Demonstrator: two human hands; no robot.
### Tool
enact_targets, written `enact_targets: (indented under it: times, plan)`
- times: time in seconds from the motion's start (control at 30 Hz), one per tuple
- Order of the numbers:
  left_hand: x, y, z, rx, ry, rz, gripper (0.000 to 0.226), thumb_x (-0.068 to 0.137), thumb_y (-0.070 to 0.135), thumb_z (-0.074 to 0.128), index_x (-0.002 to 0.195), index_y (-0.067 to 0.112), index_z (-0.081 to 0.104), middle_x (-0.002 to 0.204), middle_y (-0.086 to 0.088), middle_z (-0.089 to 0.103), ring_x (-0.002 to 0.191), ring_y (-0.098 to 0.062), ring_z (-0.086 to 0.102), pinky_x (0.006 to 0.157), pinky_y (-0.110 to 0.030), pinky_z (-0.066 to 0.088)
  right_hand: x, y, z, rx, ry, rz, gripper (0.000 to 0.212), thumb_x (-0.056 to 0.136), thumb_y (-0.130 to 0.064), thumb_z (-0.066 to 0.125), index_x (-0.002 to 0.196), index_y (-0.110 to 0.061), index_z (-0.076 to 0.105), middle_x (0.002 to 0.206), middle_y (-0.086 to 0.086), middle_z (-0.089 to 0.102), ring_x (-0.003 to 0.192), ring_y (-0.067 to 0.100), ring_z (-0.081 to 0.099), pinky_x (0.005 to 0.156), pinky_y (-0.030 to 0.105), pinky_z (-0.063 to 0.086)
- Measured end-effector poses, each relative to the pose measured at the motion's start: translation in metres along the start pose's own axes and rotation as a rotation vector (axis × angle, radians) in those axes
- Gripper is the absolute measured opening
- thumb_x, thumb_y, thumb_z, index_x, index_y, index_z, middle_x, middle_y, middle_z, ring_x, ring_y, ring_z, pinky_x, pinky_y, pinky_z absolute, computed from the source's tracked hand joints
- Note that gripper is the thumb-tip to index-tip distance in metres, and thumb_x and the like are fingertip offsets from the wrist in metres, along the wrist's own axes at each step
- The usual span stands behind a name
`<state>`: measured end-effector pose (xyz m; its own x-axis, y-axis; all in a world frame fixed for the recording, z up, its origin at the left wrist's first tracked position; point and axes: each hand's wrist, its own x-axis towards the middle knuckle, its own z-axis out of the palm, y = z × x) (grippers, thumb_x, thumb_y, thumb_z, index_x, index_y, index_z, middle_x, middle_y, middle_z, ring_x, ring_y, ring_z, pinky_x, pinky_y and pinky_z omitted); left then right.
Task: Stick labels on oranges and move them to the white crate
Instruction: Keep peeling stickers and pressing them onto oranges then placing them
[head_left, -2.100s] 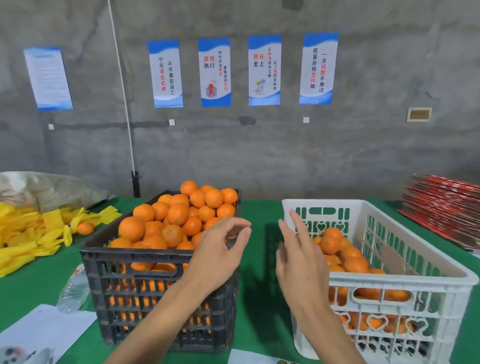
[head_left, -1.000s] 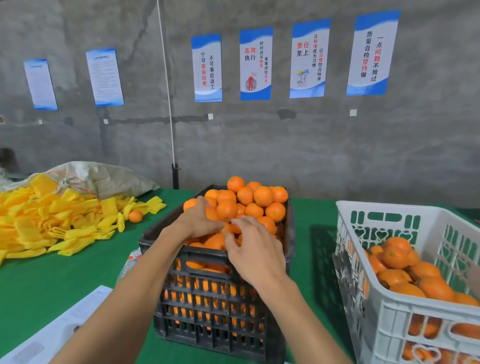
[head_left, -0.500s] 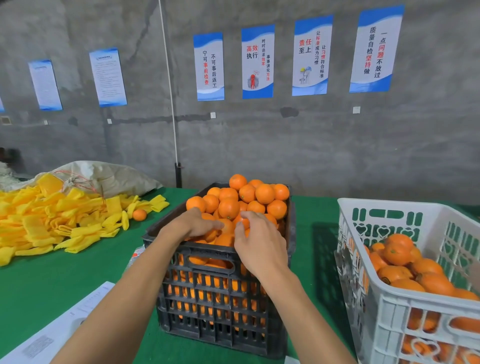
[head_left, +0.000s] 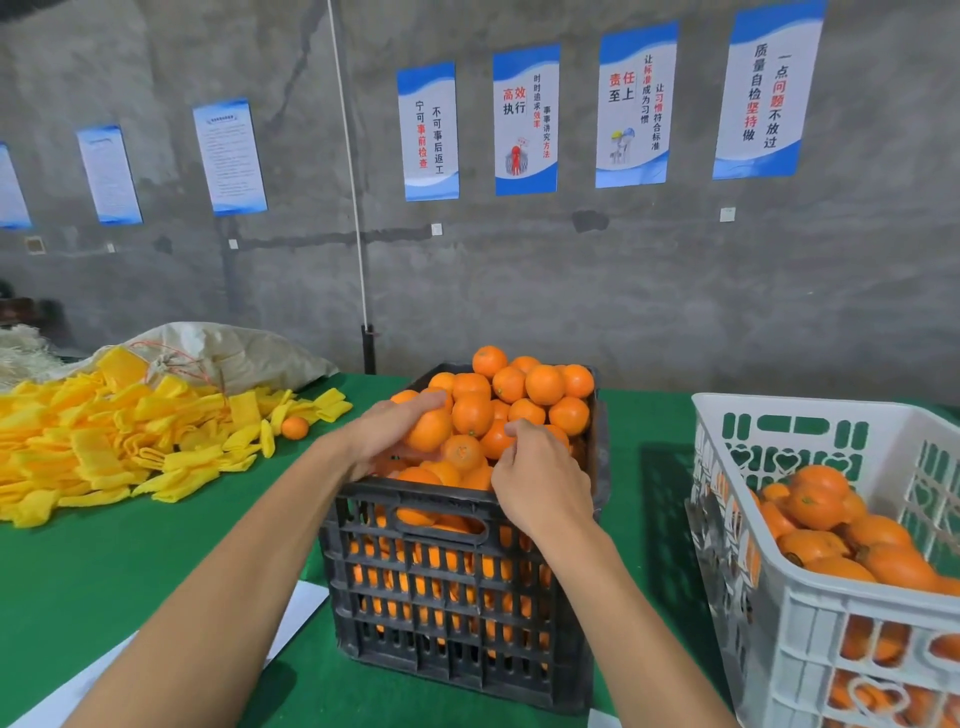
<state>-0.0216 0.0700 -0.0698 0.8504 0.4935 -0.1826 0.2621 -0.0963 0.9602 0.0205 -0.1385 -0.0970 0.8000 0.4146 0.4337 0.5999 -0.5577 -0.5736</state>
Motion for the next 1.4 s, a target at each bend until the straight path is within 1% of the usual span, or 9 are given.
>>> enact_targets:
  times: [0.1, 0.23, 0.43, 0.63, 0.83, 1.03, 1.2, 1.3, 1.4]
  plan:
    - [0.005, 0.0, 0.017, 0.193, 0.115, -0.014, 0.099, 0.077, 0.065, 0.074, 0.151, 0.009, 0.04, 0.141, -0.015, 0.058, 0.116, -0.036, 0.064, 0.09, -0.05, 0.057, 0.003, 0.0, 0.001, -0.05, -0.075, 0.013, 0.031, 0.101, -0.022, 0.043, 0.128, -0.023, 0.058, 0.13, 0.003, 0.061, 0.115, 0.033, 0.06, 0.075, 0.039, 0.04]
    - [0.017, 0.003, 0.032, 0.514, 0.368, 0.023, 0.03, 0.106, 0.027, 0.047, 0.104, 0.0, 0.057, 0.117, -0.019, 0.057, 0.1, -0.032, 0.056, 0.078, -0.037, 0.044, 0.004, 0.001, -0.002, -0.045, -0.1, 0.02, 0.029, 0.1, -0.022, 0.042, 0.123, -0.023, 0.06, 0.127, 0.003, 0.062, 0.112, 0.034, 0.06, 0.075, 0.04, 0.039]
    - [0.011, 0.004, 0.053, 0.553, 0.124, -0.098, 0.104, 0.089, 0.084, 0.034, 0.16, 0.007, 0.025, 0.162, -0.017, 0.031, 0.146, -0.04, 0.036, 0.119, -0.056, 0.03, 0.003, 0.002, -0.003, -0.03, -0.122, 0.022, 0.029, 0.1, -0.027, 0.042, 0.123, -0.024, 0.059, 0.125, 0.002, 0.063, 0.112, 0.031, 0.06, 0.074, 0.038, 0.038]
    - [0.021, 0.008, 0.039, 0.002, -0.018, -0.092, 0.091, 0.094, 0.078, 0.032, 0.109, -0.003, 0.07, 0.077, -0.007, 0.055, 0.06, -0.017, 0.054, 0.056, -0.027, 0.054, 0.015, 0.003, -0.007, 0.01, -0.228, 0.113, 0.034, 0.103, -0.037, 0.035, 0.122, -0.016, 0.054, 0.129, 0.011, 0.058, 0.115, 0.037, 0.055, 0.084, 0.043, 0.043]
    - [0.018, 0.007, 0.048, -0.365, -0.271, -0.05, 0.022, 0.104, 0.013, 0.053, 0.115, -0.004, 0.062, 0.086, -0.011, 0.059, 0.073, -0.014, 0.06, 0.069, -0.023, 0.061, 0.015, 0.004, -0.01, -0.082, -0.375, 0.052, 0.08, 0.092, -0.077, 0.034, 0.147, -0.018, 0.041, 0.145, 0.011, 0.053, 0.13, 0.037, 0.051, 0.097, 0.047, 0.047]
    - [0.012, 0.014, 0.105, -0.032, -0.265, -0.057, 0.015, 0.102, 0.012, 0.054, 0.088, 0.006, 0.057, 0.078, -0.01, 0.055, 0.07, -0.017, 0.055, 0.063, -0.026, 0.049, 0.015, 0.006, -0.016, -0.135, -0.377, 0.035, 0.052, 0.092, -0.056, 0.059, 0.134, -0.026, 0.056, 0.122, 0.0, 0.069, 0.11, 0.025, 0.065, 0.09, 0.04, 0.056]
    - [0.014, 0.016, 0.104, -0.318, -0.047, 0.145, 0.018, 0.1, 0.011, 0.057, 0.106, -0.003, 0.068, 0.066, -0.007, 0.048, 0.055, -0.015, 0.049, 0.056, -0.029, 0.05, 0.025, 0.004, -0.023, -0.139, -0.436, 0.057, 0.032, 0.085, -0.04, 0.067, 0.106, -0.017, 0.063, 0.093, 0.0, 0.062, 0.092, 0.026, 0.064, 0.072, 0.035, 0.054]
    - [0.012, 0.014, 0.085, 0.159, 0.238, 0.369, 0.023, 0.098, 0.015, 0.058, 0.077, 0.008, 0.065, 0.07, -0.008, 0.055, 0.059, -0.02, 0.052, 0.061, -0.033, 0.048, 0.035, 0.001, -0.028, -0.262, -0.506, 0.107, 0.033, 0.082, -0.045, 0.072, 0.077, -0.019, 0.052, 0.082, 0.002, 0.058, 0.07, 0.02, 0.054, 0.06, 0.03, 0.043]
    - [0.007, 0.006, 0.074, 0.68, 0.199, 0.18, 0.034, 0.099, 0.04, 0.058, 0.081, 0.011, 0.06, 0.08, -0.01, 0.06, 0.073, -0.026, 0.057, 0.064, -0.033, 0.042, 0.04, 0.0, -0.03, -0.293, -0.569, 0.131, 0.034, 0.082, -0.046, 0.072, 0.078, -0.019, 0.051, 0.082, 0.001, 0.056, 0.069, 0.019, 0.052, 0.064, 0.032, 0.043]
